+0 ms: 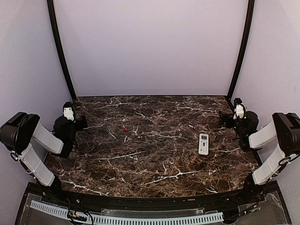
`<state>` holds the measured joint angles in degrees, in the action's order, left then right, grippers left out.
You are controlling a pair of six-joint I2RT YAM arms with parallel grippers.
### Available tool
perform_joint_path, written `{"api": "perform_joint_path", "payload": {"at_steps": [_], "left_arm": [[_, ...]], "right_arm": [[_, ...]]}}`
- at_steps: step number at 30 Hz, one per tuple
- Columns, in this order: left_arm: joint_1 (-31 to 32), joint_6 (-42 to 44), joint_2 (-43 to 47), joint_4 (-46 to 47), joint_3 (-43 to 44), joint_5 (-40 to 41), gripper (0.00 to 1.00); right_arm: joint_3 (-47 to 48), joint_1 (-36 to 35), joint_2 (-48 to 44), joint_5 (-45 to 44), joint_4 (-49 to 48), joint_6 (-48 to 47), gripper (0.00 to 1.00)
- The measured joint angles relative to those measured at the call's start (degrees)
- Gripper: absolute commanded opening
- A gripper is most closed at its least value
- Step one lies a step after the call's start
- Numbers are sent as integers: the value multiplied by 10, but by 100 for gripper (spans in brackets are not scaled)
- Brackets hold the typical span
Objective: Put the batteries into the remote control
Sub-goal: Pick up the remote control from the center of the board.
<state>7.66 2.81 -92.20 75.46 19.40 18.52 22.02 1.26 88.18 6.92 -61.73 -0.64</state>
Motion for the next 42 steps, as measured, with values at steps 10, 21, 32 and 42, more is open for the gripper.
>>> {"api": "perform_joint_path", "payload": {"at_steps": [10,21,32,42], "left_arm": [[-22,-10,0,-29,5,-21,99],[-25,-10,240,-355,199,-24,93],[62,-55,298,-483,215,-161,93],[93,-71,303,-523,215,-205,91]], "right_arm": [[84,3,-87,14,198,25,98],[272,-9,-144,137,472,161,90],[407,-206,-52,-80,885,191,98],[373,-294,48,-121,1011,237,98]]}}
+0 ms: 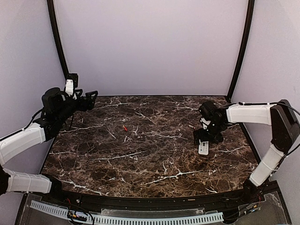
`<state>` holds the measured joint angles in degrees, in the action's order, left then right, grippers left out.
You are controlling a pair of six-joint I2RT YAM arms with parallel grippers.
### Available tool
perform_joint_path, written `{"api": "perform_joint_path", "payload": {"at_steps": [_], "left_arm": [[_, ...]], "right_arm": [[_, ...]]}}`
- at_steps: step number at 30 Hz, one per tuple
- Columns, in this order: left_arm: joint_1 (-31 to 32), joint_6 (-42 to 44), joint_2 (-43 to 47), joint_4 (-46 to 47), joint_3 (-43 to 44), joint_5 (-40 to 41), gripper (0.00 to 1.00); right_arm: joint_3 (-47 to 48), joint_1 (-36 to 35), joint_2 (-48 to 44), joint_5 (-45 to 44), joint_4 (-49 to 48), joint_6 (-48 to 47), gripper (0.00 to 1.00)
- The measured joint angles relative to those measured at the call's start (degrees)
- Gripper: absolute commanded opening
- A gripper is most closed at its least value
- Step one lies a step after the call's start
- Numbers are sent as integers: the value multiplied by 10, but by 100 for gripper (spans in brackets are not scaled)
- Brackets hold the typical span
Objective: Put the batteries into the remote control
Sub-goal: Pick up the remote control from the center of the board, then pass from the right arm to the left
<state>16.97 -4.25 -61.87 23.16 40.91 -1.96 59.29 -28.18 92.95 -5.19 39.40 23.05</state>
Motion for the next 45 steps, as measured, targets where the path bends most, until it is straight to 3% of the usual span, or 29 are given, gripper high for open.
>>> {"api": "perform_joint_path", "payload": {"at_steps": [7,12,21,25,29,33,37,40,43,45], "left_arm": [[6,6,1,3,0,-3,91],[10,6,1,3,0,-8,90],[22,13,1,5,0,-12,88],[31,24,1,5,0,-24,83],[59,66,2,7,-6,-80,78],[108,141,28,0,-23,-187,76],[198,293,87,-37,-28,-253,77],[297,443,105,-88,-14,-221,79],[393,599,84,-118,-3,-136,81],[425,671,67,-134,-3,-90,82]], "right_arm": [[-3,-19,52,-10,-4,17,85],[-16,-31,55,-14,-12,22,54],[-21,-34,51,-15,-33,10,22],[-34,-48,15,24,-46,-44,22],[-28,-100,-65,122,-71,-118,22],[54,-139,-82,217,-77,-170,22],[169,-175,-45,254,-67,-212,21],[238,-212,-3,269,-48,-236,22],[273,-249,31,276,-24,-250,22],[285,-268,46,281,-12,-256,22]]}}
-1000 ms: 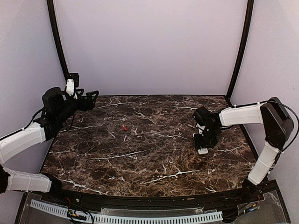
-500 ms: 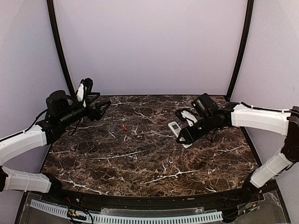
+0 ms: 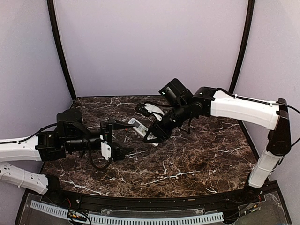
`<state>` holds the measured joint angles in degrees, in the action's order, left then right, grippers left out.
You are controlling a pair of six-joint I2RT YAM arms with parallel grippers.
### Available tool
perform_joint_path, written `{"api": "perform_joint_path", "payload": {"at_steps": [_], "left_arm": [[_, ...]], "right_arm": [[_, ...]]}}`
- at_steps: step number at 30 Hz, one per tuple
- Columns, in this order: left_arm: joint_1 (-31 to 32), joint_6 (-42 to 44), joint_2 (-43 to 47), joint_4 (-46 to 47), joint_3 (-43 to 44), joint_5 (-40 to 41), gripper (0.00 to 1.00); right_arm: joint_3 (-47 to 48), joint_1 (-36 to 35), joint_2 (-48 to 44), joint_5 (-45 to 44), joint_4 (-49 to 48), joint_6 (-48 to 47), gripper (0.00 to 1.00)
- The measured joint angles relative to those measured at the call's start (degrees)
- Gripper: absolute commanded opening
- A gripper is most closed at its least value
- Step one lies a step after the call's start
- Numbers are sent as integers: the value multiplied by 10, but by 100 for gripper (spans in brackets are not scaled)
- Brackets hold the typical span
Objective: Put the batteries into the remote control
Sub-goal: Pass from the right arm to the left
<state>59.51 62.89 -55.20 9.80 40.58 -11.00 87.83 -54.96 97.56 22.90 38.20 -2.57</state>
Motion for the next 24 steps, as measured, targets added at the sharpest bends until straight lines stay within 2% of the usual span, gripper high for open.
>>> {"api": "perform_joint_path", "payload": {"at_steps": [5,12,14,17,24], "left_arm": [[14,93,-10,-36,0,80,84],[14,119,-45,-60,0,168,84],[14,119,-48,-61,0,175,79],[14,116,-48,-61,4,176,66],[14,117,-49,-63,16,175,50]], "right_arm": [[17,-30,16,8,19,-7,22],[27,-39,19,18,22,-19,22],[27,-40,19,18,27,-19,21],[27,-40,19,21,28,-20,20],[27,-43,19,26,28,-26,20]]}}
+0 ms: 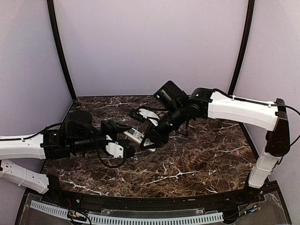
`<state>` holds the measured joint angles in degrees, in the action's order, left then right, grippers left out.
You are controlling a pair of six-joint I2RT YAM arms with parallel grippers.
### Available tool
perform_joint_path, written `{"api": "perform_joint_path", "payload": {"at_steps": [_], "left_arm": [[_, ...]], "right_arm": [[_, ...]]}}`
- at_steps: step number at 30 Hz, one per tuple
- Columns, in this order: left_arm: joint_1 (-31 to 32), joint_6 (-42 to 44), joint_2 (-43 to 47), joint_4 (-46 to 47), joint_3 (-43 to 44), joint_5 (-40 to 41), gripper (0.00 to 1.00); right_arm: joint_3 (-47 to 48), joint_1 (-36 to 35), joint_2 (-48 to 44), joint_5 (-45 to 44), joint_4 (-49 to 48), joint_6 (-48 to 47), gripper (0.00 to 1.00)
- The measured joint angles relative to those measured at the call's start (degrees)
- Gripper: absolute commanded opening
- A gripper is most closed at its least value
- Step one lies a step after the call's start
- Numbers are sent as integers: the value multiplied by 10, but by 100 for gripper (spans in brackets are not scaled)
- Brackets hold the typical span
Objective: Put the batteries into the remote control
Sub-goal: Pass from the right arm to the left, then pass from the left arm to the right
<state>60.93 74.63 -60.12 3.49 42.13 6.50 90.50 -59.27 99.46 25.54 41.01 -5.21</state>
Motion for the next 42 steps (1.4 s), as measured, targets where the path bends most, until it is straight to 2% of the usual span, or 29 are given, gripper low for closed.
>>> {"api": "perform_joint_path", "payload": {"at_steps": [2,10,12,14,16,17,18,19,23,26,34,38,42], "left_arm": [[0,1,-3,1,3,0,44],[4,30,-25,-9,10,4,4],[7,28,-30,-9,10,6,0],[9,25,-30,-8,10,8,0],[11,19,-30,-9,10,11,0],[12,15,-30,-9,10,12,0],[13,10,-30,-9,10,13,0],[14,-3,-30,-10,10,13,0],[14,-73,-16,-3,10,10,0],[15,-140,4,0,10,4,0],[15,-417,79,57,5,-33,0],[16,-564,106,126,-18,-68,0],[16,-669,106,184,-41,-97,0]], "right_arm": [[0,0,1,2,1,-1,20],[0,1,7,8,17,4,21],[0,1,7,7,24,4,24],[0,1,7,7,24,3,36],[-1,1,7,6,23,3,59],[-2,1,6,6,22,4,80],[-4,1,4,6,21,3,94],[-7,0,1,3,14,0,98],[-21,-2,-34,-14,-23,-16,99],[-47,-2,-98,-35,-59,-26,99],[-141,9,-298,-55,-218,-53,99],[-170,10,-316,-56,-275,-62,99],[-186,11,-294,-39,-311,-58,98]]}}
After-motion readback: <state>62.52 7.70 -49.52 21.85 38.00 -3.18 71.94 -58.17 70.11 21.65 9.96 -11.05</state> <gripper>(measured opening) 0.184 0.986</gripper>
